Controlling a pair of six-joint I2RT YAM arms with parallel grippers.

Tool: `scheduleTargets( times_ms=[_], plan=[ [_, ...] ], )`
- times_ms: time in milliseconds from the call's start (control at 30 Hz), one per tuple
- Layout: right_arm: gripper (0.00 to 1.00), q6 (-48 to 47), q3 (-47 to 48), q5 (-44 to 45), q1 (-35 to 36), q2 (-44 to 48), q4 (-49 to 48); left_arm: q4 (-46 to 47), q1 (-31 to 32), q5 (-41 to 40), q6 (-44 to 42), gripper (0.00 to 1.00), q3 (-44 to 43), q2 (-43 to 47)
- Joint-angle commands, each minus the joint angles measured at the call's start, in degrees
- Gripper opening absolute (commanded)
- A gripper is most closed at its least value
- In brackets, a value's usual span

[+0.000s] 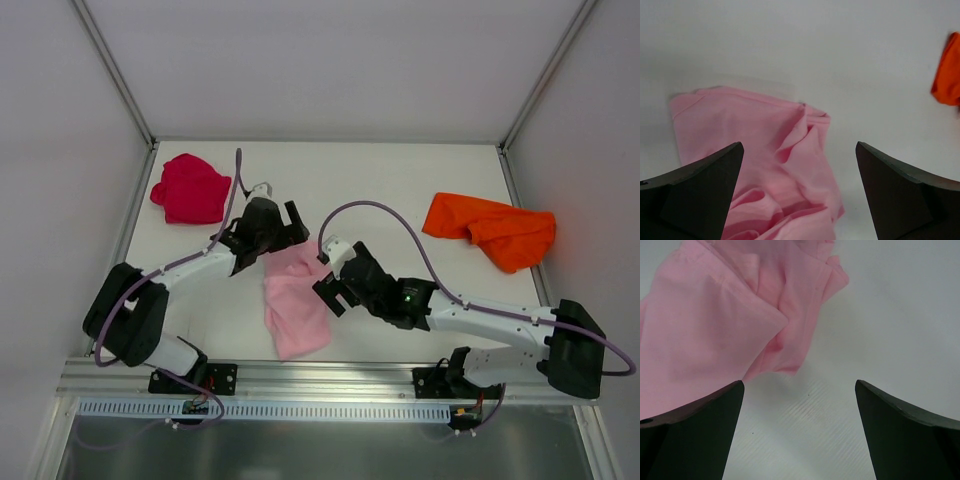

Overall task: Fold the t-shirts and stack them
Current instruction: Fold the folded rectangular tshirt in 1/3 of the way

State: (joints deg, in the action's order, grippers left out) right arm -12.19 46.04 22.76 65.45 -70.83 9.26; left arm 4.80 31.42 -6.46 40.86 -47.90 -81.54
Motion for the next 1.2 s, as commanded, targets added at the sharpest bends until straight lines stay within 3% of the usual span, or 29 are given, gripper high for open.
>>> scheduleTargets(
  times_ms=[0,300,500,800,1033,1167],
  plan=[
    [1.0,2.08,-1.83,-0.7,1.43,4.9,-2.84,1.7,0.04,1.27,0.45,0.98,2.19,-3.45],
    [1.0,2.43,-2.54,2.46,2.4,4.83,-2.58,4.87,3.12,1.98,1.06,0.97,3.34,-8.37],
    [1.0,2.78,-2.62,2.55,2.58,5.69,-2.49,3.03,2.95,1.89,0.62,0.98,-2.19,-16.54],
    [1.0,2.17,-4.99,2.73,3.98,10.53,-3.02,1.81,-2.5,8.39,0.45,0.97,-10.97,-27.0],
    [1.0,1.11,-4.29,2.2,5.21,8.52,-2.84,-0.75,-3.65,7.69,-2.45,0.98,-17.31,-27.19],
    [1.0,-0.64,-3.94,1.23,5.3,5.19,-2.93,4.67,-3.3,7.08,-4.73,0.99,-11.54,-17.64]
  ],
)
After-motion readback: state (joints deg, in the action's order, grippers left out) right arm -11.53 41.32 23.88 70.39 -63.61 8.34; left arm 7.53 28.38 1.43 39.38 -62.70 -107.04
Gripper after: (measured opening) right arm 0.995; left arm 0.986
